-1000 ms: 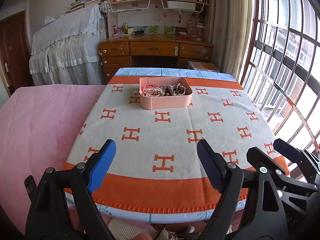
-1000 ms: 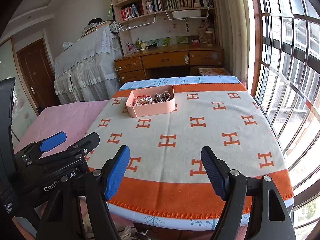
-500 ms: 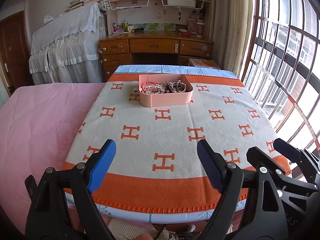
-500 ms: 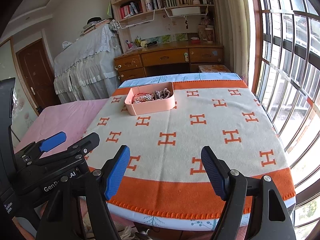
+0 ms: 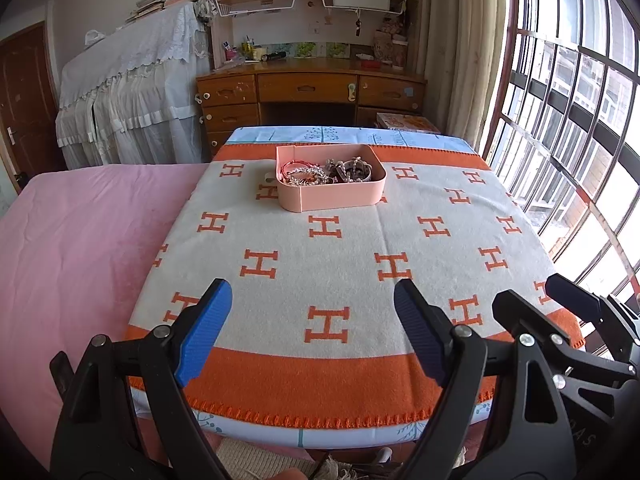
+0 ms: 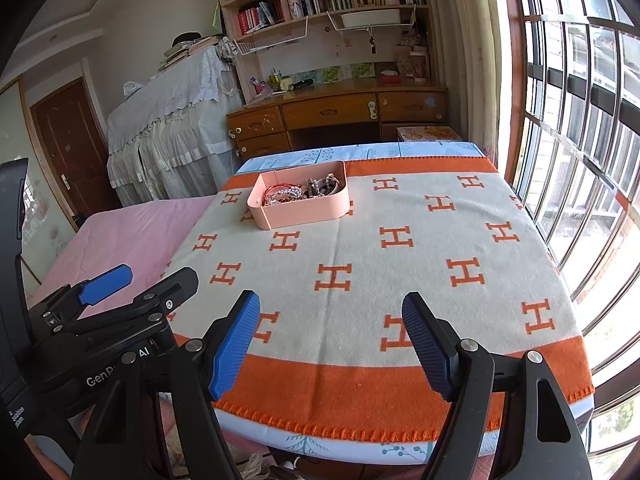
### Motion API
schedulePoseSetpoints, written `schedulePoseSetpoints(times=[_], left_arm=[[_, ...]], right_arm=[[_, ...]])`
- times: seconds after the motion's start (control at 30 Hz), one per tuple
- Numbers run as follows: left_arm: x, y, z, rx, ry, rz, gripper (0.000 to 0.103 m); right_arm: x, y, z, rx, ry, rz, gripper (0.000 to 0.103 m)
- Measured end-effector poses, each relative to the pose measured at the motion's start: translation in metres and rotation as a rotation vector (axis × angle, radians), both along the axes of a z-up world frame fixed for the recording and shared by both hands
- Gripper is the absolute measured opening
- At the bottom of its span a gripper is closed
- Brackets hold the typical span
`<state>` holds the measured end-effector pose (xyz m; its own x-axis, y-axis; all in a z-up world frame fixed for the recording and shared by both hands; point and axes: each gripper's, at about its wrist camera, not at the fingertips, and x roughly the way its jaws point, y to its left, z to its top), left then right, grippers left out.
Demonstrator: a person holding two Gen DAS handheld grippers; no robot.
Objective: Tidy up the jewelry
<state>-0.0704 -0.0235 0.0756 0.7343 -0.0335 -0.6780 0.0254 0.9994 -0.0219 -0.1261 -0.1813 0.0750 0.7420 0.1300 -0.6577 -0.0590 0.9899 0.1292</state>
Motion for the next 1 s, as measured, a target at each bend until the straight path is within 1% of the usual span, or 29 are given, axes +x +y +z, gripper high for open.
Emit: schedulePoseSetpoints(times=[0.47, 0.63, 0.8, 1.0], left_arm=[[0.001, 0.0, 0.0, 0.002, 0.003, 0.0, 0.082], [0.001, 0.002, -0.004, 0.004, 0.007, -0.002, 0.082], [0.002, 0.0, -0.002, 0.005, 0.008, -0.002, 0.082], [0.003, 0.001, -0.016, 0.006, 0.025, -0.003, 0.082]], right_arm=[[0.0, 0.0, 0.002, 0.002, 0.002, -0.002, 0.075], [-0.001, 0.001, -0.001, 0.006, 0.008, -0.001, 0.075], [-0.002, 0.001, -0.002, 0.007, 0.01, -0.002, 0.075], [-0.008, 0.002, -0.011, 0.013, 0.026, -0.003, 0.075]])
